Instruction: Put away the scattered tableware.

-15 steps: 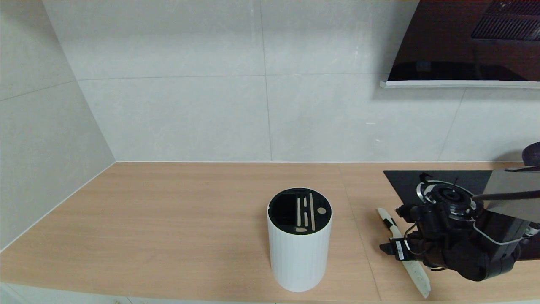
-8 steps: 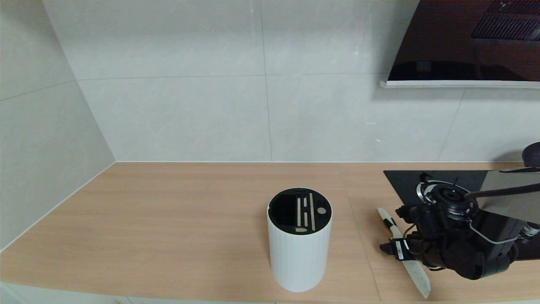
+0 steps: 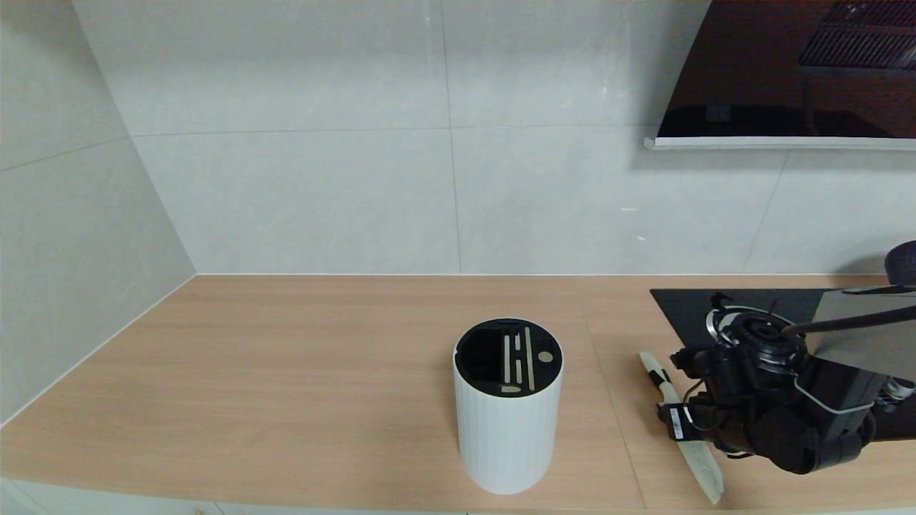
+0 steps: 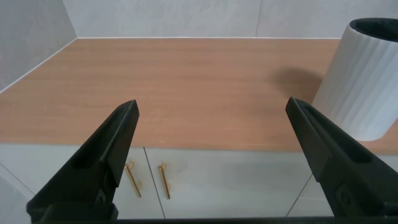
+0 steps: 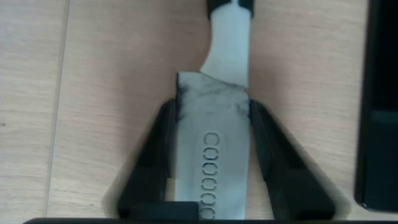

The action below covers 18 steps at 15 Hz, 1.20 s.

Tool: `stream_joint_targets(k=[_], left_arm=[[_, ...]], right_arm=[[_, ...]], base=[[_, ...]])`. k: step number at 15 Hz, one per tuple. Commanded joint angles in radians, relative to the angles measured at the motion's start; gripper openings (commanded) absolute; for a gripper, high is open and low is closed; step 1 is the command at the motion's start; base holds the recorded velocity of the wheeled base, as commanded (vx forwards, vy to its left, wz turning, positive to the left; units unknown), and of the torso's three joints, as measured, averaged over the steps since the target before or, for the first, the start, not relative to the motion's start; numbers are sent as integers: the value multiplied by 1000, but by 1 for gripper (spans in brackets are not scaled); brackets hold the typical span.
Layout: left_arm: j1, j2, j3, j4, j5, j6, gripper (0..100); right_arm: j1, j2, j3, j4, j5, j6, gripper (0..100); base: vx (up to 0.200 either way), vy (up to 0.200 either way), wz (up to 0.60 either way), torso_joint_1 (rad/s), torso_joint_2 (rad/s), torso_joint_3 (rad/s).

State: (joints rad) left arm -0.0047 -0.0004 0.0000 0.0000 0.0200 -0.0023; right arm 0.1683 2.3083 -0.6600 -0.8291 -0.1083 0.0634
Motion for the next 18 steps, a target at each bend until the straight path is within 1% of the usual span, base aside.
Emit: stream_joint_targets(k=[1,4,6,7,10,11,12,14,15,17,18], left_arm=[[0,0,0,0,0,-1,100],[0,0,0,0,0,-1,100],[0,0,0,0,1,-1,100],[0,0,0,0,0,1,100],[0,0,0,0,0,1,100],[0,0,0,0,0,1,100],[0,0,0,0,0,1,100],[0,0,0,-2,0,8,100],[0,0,0,-2,1,-1,100],[0,0,0,-2,1,-1,100],[0,0,0,-2,1,-1,100]], right_arm=[[0,3,0,5,-1,-2,0],[0,-9,0,4,-7,1,0],[2,-64,5,5,-11,6,0],[17,-181,11,22,-11,46,0],[34,-352,5,102,-8,50,0],[37,-372,3,104,-5,50,0],[53,-420,-6,104,-4,50,0],[102,-491,-66,114,-4,49,0],[123,-515,-92,148,-4,49,0],[177,-567,-138,191,1,49,0],[195,-583,-155,191,2,47,0]], base=[[0,0,0,0,0,0],[0,0,0,0,0,0],[0,0,0,0,0,0],[0,0,0,0,0,0],[0,0,0,0,0,0],[0,0,0,0,0,0],[0,0,0,0,0,0],[0,0,0,0,0,0],[0,0,0,0,0,0],[0,0,0,0,0,0],[0,0,0,0,0,0]])
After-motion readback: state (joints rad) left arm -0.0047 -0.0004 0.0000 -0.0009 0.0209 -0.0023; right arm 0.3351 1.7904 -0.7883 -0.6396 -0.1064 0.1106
